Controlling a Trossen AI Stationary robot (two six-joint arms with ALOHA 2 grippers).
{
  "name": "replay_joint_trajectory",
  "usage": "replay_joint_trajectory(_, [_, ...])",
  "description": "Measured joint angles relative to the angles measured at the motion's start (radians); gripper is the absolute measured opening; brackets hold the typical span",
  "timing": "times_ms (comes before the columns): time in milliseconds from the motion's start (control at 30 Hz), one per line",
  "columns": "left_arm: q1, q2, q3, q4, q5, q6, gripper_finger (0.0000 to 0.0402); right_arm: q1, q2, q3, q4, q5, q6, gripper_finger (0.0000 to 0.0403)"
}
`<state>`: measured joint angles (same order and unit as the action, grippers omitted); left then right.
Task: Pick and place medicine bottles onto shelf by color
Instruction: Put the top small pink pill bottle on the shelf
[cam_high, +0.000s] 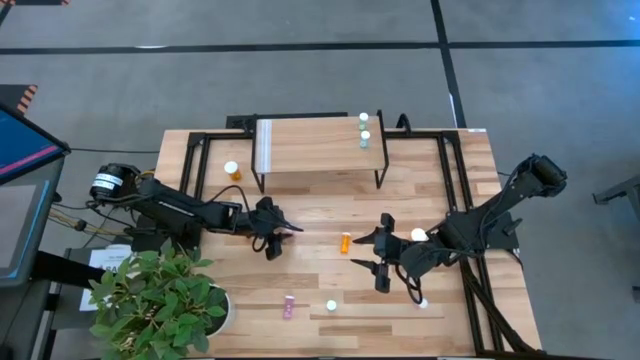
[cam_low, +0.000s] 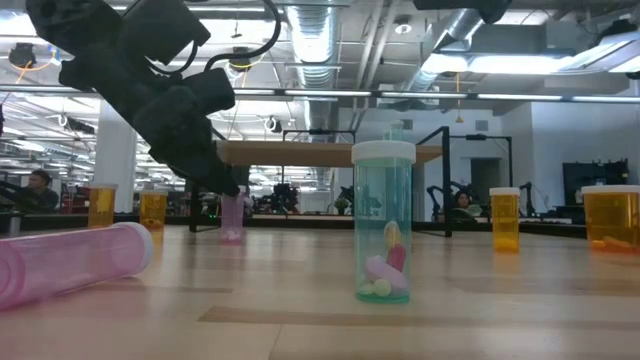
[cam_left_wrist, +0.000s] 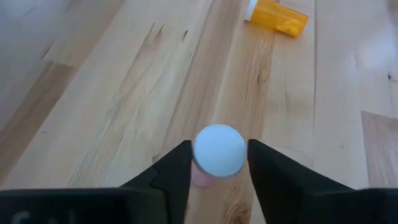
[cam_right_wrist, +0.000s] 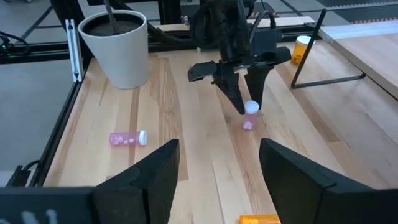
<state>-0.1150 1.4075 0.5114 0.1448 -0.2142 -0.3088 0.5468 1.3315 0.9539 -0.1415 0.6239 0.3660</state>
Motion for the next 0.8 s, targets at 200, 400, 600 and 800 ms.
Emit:
replay_joint_trajectory(200, [0.000,-0.001,0.009,-0.001,0.001,-0.008,0.0091,0.000,0.000,0.000,0.000,0.000,0.000,0.0244])
replay_joint_trajectory(400, [0.000,-0.001,0.103,-0.057,0.042,-0.001,0.0095,0.000,0.000,0.000,-0.001,0.001,0.000,0.0244])
replay_joint_trajectory(600, [0.029,-0.001,0.309,-0.269,0.052,0.067,0.0106,0.000,0.000,0.000,-0.001,0.001,-0.001,0.0244])
replay_joint_trajectory(800, [0.114,-0.001,0.557,-0.488,0.049,0.125,0.0106,0.001,0.000,0.000,-0.004,-0.020,0.000,0.0244])
